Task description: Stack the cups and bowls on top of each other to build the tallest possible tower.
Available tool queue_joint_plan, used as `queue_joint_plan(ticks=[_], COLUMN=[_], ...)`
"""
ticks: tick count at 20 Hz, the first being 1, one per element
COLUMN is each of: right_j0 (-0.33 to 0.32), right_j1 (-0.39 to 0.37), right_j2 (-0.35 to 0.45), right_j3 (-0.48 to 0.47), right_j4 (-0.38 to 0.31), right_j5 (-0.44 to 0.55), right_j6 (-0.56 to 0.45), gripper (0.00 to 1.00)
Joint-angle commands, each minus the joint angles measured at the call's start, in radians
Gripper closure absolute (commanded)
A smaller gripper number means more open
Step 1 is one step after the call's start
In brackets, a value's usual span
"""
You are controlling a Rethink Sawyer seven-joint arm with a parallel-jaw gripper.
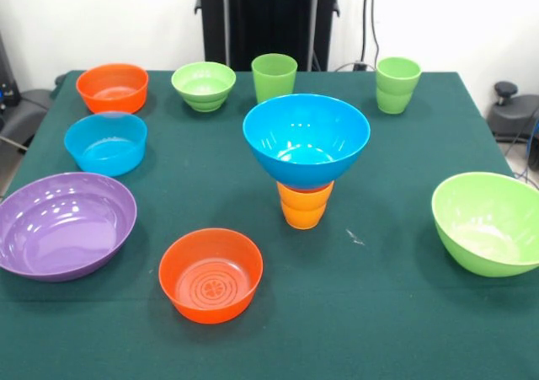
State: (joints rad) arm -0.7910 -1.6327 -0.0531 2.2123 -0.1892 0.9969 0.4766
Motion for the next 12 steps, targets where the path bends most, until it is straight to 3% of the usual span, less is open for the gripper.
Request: queue_joint_plan(ticks=[1,5,7,9,12], right_j0=[0.004,-0.031,-0.052,-0.059,-0.044], right_j1=[-0.126,-0.073,-0.049,-0.03,-0.001], right_j2=[-0.182,-0.193,-0.198,-0.191,-0.142], right_j3=[0.191,0.252,0.295,0.31,0.287], right_j4=[-0.06,-0.018,0.042,0.101,0.1], right_j5=[0.057,-0.084,-0.188,-0.238,-0.25], right_j6=[-0.321,-0.369,-0.4,-0.372,-0.276], gripper=[0.0,0.0,0.0,0.0,0.0])
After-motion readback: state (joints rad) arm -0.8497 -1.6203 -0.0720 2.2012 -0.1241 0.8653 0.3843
